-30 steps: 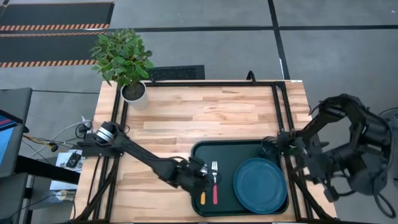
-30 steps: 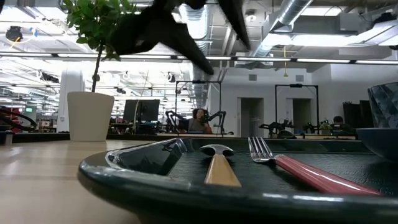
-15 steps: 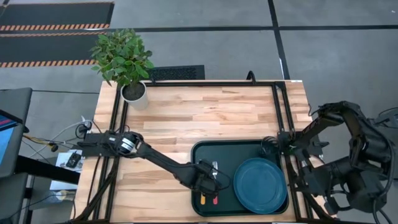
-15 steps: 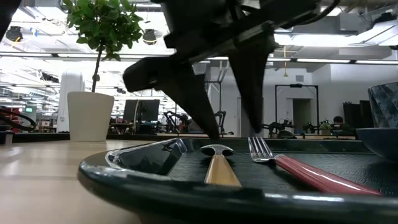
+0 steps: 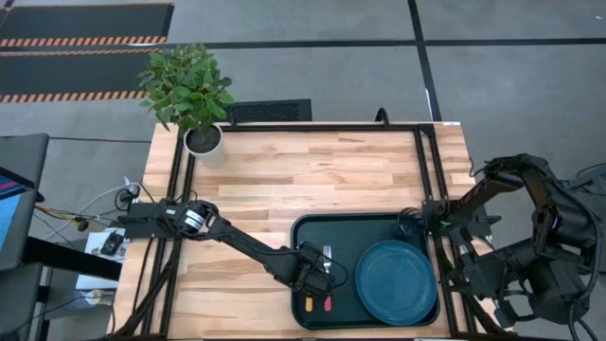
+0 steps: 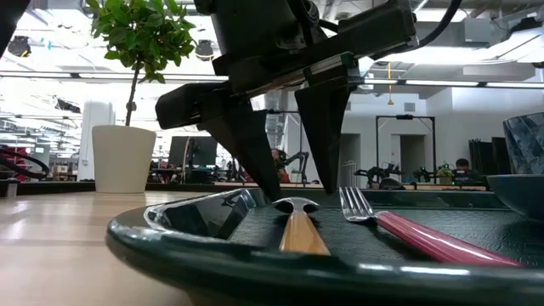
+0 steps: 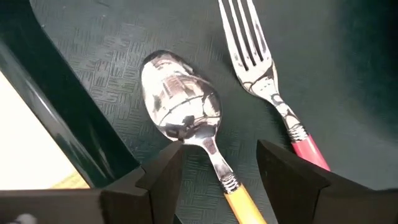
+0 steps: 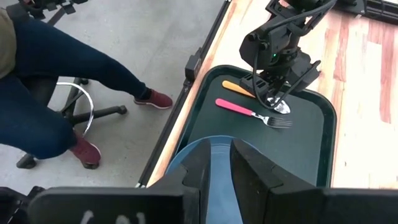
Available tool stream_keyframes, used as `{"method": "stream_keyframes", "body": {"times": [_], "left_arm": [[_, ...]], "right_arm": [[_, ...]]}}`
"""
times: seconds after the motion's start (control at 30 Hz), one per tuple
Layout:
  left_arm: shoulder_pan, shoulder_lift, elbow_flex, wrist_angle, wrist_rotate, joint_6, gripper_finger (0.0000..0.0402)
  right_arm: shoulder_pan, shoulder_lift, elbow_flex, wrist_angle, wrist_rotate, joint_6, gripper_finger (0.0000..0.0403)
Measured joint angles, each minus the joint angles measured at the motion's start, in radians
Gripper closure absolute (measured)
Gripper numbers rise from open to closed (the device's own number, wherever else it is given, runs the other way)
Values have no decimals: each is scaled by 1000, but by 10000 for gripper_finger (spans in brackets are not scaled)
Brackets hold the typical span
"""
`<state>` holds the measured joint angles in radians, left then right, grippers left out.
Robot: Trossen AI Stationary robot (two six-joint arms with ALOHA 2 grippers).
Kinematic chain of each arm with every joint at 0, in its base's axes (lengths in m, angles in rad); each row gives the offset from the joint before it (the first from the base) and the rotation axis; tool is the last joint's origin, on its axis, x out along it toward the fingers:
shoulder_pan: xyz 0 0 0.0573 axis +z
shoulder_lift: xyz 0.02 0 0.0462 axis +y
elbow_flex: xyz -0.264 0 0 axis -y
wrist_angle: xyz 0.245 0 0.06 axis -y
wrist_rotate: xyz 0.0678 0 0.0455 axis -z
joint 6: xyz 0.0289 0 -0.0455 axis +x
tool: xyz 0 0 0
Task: Pick and place plate/cup/fork/spoon on tray
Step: Put the yellow spoon on the black tray
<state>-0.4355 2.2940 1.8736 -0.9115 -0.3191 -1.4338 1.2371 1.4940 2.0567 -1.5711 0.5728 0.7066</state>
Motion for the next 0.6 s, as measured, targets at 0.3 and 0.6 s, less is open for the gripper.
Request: {"method": "stream_keyframes", "body": {"times": [0.3,0.6], "left_arm": [[1,0,0,1,-3,36,279],[1,0,0,25,8,102,309]], "right_arm": [[0,0,0,0,0,-7,316],[-1,0,0,0,0,-7,316]]}}
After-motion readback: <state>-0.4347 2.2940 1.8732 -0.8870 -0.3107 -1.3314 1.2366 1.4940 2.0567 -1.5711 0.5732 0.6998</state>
